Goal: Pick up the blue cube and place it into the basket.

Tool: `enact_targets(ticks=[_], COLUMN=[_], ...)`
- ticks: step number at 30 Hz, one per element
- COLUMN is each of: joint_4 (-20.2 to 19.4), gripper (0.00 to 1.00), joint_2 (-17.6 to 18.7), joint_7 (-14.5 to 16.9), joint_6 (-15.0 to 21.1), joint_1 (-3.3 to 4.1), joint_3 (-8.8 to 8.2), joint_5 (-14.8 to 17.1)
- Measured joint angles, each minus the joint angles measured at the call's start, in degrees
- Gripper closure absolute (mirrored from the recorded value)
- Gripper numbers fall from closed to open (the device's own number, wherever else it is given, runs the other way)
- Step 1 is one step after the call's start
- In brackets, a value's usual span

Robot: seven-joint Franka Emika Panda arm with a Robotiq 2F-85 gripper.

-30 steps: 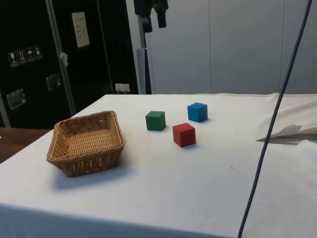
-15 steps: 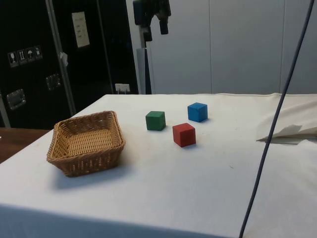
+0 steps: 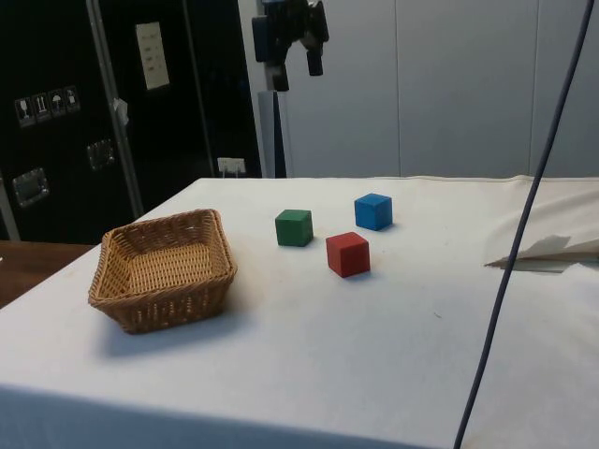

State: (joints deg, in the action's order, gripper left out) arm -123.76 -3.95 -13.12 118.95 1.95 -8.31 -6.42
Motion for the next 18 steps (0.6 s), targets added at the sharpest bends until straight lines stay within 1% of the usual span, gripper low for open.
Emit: enact_targets(ticks=[3, 12, 18], joint_4=[-0.7, -2.8, -4.5], gripper=[0.0, 0.0, 0.0], joint_2=[0.2, 0.1, -0.2], joint_7=[-0.4, -0.8, -0.7], joint_6=[1.1, 4.0, 5.9], joint_1=[-0.17, -0.29, -0.4], joint_3=[-0.17, -0.8, -1.6], joint_5=[0.0, 0.4, 0.6])
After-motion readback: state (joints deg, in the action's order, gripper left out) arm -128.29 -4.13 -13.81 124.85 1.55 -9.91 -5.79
